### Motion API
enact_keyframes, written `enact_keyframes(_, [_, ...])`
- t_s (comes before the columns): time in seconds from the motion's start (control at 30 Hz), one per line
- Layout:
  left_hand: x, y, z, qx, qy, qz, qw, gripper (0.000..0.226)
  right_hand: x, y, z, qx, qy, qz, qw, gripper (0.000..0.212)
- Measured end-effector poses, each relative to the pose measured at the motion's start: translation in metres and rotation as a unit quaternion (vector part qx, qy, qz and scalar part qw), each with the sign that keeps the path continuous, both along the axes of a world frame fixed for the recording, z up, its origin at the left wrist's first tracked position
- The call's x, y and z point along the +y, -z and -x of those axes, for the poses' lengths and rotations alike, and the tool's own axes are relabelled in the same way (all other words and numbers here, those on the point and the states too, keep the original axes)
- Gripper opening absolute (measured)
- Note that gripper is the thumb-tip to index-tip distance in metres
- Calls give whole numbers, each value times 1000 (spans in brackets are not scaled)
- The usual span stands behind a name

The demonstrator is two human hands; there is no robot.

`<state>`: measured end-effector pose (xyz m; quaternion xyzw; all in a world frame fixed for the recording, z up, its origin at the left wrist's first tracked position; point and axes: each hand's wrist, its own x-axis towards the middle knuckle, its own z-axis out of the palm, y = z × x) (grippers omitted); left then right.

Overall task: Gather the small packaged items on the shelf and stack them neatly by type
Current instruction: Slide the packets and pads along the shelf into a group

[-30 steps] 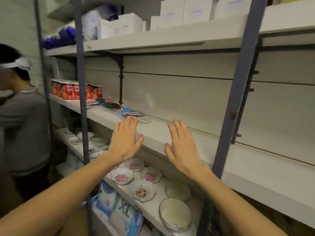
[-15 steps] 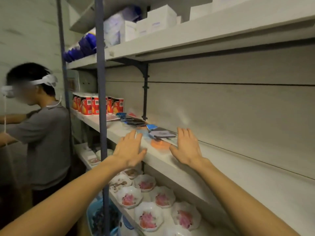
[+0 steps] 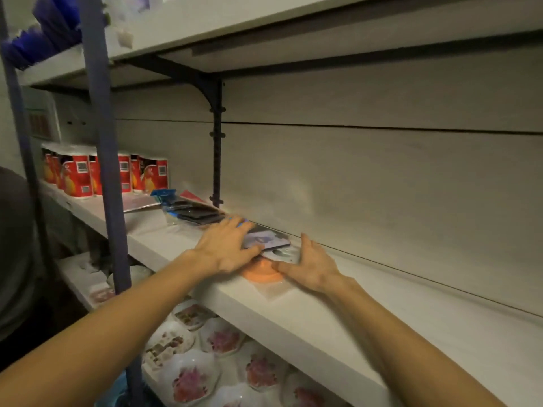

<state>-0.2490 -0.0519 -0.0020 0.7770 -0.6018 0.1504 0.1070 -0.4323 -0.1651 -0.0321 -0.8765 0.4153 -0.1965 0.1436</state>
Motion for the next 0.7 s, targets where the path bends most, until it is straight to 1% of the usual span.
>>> enact_keyframes(0.03, [-9,2,-3,-5,2,-19,1000,62,-3,0,0,2,4,-15,1000,106])
enact_keyframes(0.1, [-25,5,-8,-20,-3,-54,998,55,-9,1,0,9,5,-18,1000,96])
enact_keyframes(0.2, [-39,4,-22,-5,5,-57,998,57,-14,-4,-1,39,12,14,999,83])
enact_keyframes(0.27, [-45,-3,-32,-13,37,-55,998,53,-14,-9,-3,65,28,37,997,83])
enact_keyframes(0.33, [-49,-12,-42,-19,73,-59,995,43,-9,-16,-7,93,36,66,993,84])
enact_keyframes(0.37, [-50,-17,-46,-5,87,-61,994,37,-7,-19,-8,107,35,84,990,84])
enact_keyframes(0.43, [-53,-22,-57,53,116,-55,990,30,-3,-22,-11,135,31,125,982,83])
enact_keyframes(0.5, [-56,-21,-69,92,123,-21,988,32,2,-23,-15,154,28,159,975,76])
enact_keyframes(0.57, [-59,-15,-78,129,116,37,984,41,5,-23,-18,152,36,184,970,67])
enact_keyframes(0.63, [-60,-11,-86,174,101,86,976,44,7,-25,-21,128,57,205,969,55])
enact_keyframes(0.7, [-66,-13,-98,237,111,134,956,43,12,-35,-27,96,97,224,965,40])
